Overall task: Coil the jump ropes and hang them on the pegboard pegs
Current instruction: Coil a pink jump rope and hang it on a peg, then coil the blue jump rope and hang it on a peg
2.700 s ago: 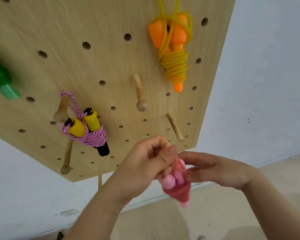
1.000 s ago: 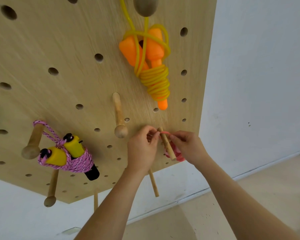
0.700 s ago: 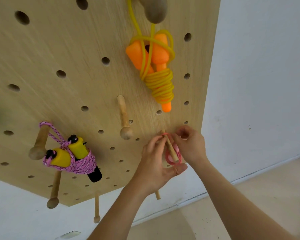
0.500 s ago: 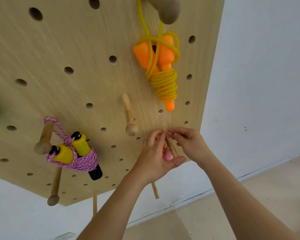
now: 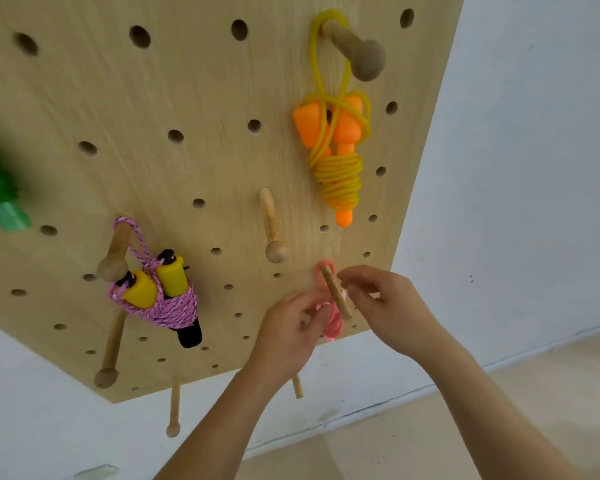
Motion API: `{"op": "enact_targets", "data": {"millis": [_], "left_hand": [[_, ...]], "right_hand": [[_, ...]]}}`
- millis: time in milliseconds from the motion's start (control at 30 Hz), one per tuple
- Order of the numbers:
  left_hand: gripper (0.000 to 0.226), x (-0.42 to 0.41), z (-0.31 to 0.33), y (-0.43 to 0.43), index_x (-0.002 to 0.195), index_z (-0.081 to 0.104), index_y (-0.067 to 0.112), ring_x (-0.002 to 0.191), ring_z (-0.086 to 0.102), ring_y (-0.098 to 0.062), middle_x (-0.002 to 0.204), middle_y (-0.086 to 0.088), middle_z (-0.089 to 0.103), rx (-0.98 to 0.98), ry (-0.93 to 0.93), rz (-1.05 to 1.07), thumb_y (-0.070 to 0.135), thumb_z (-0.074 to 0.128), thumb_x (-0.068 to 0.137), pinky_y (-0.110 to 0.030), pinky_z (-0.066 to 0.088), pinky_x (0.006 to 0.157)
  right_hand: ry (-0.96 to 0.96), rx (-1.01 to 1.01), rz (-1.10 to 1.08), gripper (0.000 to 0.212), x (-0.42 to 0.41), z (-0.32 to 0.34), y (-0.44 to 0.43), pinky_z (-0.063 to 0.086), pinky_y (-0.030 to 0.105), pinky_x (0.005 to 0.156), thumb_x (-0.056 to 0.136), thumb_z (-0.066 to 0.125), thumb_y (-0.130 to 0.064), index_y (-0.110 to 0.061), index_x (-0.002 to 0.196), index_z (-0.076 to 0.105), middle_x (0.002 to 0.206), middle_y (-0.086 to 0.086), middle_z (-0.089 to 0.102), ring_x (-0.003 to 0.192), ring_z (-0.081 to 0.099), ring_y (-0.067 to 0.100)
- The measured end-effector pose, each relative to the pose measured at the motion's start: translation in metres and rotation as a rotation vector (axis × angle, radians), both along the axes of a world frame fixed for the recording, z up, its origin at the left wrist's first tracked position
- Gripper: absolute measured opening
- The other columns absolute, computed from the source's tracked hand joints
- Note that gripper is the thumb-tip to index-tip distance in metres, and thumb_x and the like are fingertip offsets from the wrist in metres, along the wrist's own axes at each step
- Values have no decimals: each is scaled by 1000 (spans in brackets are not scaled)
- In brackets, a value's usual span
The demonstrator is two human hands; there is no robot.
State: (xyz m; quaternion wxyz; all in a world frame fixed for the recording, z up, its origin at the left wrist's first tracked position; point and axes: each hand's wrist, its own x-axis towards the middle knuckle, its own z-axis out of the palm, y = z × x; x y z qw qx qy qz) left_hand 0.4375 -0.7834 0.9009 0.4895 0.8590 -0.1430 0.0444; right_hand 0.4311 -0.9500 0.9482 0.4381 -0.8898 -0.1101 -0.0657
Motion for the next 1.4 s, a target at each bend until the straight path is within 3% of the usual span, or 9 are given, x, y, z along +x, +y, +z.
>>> {"op": "enact_targets", "data": {"millis": [100, 233, 333, 533, 700, 900, 1133, 1233, 1400], "left_hand": [[23, -37, 0, 9, 82, 68, 46, 69, 63, -17, 76, 9, 68, -127, 99, 117, 28, 58, 94, -37, 56, 68], [40, -91, -7, 30, 87, 70, 40, 74, 63, -9, 86, 20, 67, -103, 64, 352, 2, 58, 90, -25, 52, 64], [35, -143, -16, 46, 89, 71, 35, 73, 63, -1, 82, 22, 68, -125, 181, 545, 3, 59, 89, -17, 48, 65], [41, -247, -51, 91, 79, 69, 41, 66, 61, -4, 74, 16, 68, -111, 331, 893, 2, 60, 87, -16, 46, 60], [24, -326, -70, 129, 82, 72, 29, 54, 54, -1, 60, 6, 65, -270, 395, 1162, 13, 58, 93, -24, 47, 60], [25, -416, -113, 206, 85, 70, 30, 58, 55, -3, 59, 5, 61, -237, 470, 1382, 13, 54, 94, -13, 41, 57], [26, -499, -185, 348, 97, 68, 32, 82, 56, 0, 97, 14, 64, -210, 643, 1453, 11, 53, 93, -6, 37, 69], [24, -523, -217, 396, 99, 70, 29, 80, 57, -2, 92, 15, 64, -276, 751, 1446, 15, 52, 93, -12, 39, 70], [26, -546, -288, 456, 90, 66, 34, 76, 61, -8, 83, 12, 67, -349, 869, 1434, 13, 50, 92, -6, 38, 60]], "right_hand": [[-28, -88, 156, 20, -15, 13, 4, 48, 26, 67, 95, 52, -13, -20, 90, 70, 75, -6, 69, 71, 63, 13], [-47, -193, 390, 18, -29, 9, 23, 39, 14, 76, 96, 54, -18, -30, 94, 67, 68, -15, 60, 69, 55, 5], [9, -244, 550, 20, -41, -9, 49, 42, 10, 77, 95, 55, -20, -28, 106, 70, 75, -25, 60, 76, 59, -3], [235, -442, 892, 27, -79, -61, 116, 46, 23, 89, 99, 45, -31, -33, 119, 62, 111, -14, 65, 97, 58, 1], [451, -618, 1161, 28, -123, -86, 178, 48, 23, 89, 98, 47, -39, -36, 123, 58, 106, -15, 61, 94, 59, 3], [437, -547, 1218, 27, -197, -128, 296, 46, 19, 88, 99, 49, -30, -35, 124, 58, 111, -12, 59, 98, 56, 2], [630, -521, 1121, 39, -282, -221, 464, 41, 24, 89, 96, 53, -22, -28, 135, 51, 130, -3, 55, 105, 53, 10], [742, -550, 1078, 46, -306, -261, 513, 40, 29, 97, 95, 55, -21, -27, 139, 45, 140, 1, 48, 116, 52, 16], [838, -652, 1005, 52, -311, -341, 576, 40, 33, 102, 93, 57, -18, -25, 143, 42, 144, 5, 45, 126, 49, 21]]}}
